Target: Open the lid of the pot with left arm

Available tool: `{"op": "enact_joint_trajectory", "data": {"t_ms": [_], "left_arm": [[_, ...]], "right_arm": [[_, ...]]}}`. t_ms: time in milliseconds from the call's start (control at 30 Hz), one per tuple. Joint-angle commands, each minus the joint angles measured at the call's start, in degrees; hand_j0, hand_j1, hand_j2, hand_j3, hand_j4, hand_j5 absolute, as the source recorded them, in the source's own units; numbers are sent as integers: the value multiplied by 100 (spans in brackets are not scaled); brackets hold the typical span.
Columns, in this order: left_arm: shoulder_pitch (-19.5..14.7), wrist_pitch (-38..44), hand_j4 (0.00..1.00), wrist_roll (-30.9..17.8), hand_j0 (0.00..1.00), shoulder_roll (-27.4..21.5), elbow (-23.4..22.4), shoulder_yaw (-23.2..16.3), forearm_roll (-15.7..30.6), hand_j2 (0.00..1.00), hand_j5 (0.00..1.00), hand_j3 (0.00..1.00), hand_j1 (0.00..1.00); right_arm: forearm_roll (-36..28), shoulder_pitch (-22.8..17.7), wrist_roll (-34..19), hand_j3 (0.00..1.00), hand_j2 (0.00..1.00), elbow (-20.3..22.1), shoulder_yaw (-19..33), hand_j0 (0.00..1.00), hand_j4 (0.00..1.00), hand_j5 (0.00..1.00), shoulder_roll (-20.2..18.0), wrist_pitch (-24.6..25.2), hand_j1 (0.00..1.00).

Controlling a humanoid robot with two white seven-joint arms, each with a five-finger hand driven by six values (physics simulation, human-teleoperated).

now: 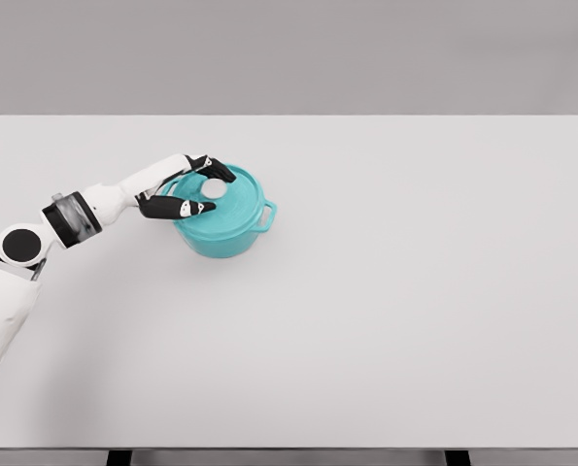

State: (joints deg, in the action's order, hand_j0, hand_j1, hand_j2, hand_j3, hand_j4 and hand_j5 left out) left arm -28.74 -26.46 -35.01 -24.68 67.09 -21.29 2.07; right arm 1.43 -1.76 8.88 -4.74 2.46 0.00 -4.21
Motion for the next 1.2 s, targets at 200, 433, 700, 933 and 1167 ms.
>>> {"op": "enact_joint_trajectory", "data": {"t_ms": [200,433,700,933,1167], "left_arm": [[9,0,45,1,45,-2,6,11,39,45,45,45,45],[9,0,42,1,42,-11,32,46,56,42,42,42,42],[-9,0,42,1,42,-46,50,99,56,42,42,42,42],[-35,0,42,1,42,-64,59,143,56,42,42,42,42],[-53,0,40,1,40,-64,59,152,65,40,40,40,40]], "right_arm": [[-3,0,0,100,100,-1,0,100,100,100,0,-1,100],[-3,0,0,100,100,-1,0,100,100,100,0,-1,100],[-3,0,0,100,100,-1,0,100,100,100,0,-1,100],[-3,0,0,100,100,-1,0,100,100,100,0,-1,100],[-3,0,0,100,100,-1,0,100,100,100,0,-1,100]]}}
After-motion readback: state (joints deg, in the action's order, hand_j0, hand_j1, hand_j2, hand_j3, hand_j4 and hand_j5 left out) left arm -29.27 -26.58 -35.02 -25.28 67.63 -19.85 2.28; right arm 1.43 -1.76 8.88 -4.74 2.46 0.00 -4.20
